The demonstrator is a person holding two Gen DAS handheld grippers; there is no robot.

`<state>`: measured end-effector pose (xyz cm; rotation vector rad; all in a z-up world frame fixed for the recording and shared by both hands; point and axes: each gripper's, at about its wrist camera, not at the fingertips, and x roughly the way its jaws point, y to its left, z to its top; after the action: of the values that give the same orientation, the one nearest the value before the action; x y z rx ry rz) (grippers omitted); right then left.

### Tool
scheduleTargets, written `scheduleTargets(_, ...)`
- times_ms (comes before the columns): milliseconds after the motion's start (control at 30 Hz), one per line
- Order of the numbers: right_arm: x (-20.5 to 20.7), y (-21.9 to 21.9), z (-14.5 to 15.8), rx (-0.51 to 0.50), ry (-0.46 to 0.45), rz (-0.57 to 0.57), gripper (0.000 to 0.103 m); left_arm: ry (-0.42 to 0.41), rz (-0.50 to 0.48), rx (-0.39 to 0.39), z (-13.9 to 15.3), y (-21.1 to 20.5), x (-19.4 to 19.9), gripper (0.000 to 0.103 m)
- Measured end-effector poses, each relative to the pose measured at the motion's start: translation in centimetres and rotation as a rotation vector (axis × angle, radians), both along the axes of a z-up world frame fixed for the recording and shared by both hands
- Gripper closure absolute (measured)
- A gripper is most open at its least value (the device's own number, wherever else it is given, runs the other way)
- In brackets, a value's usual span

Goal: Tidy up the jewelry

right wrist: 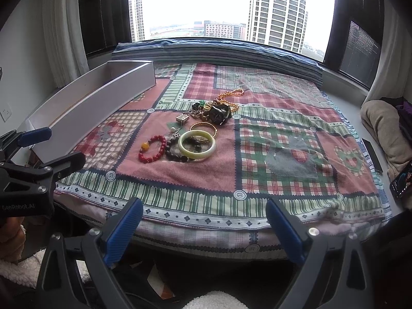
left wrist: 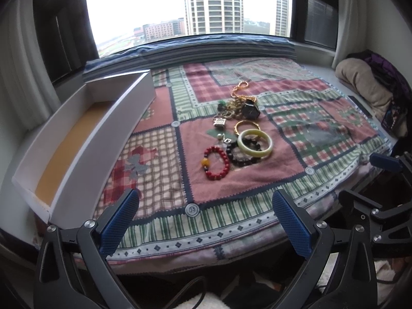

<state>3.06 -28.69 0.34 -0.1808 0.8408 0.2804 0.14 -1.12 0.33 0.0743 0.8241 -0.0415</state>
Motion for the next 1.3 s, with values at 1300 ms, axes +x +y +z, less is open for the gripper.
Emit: scheduleTargets(1300, 0.09, 0.56, 0.11, -0.004, -0.002, 0.006, 0.005, 0.014, 0.024, 0.007, -0.38, 0.75, -0.06, 0.0)
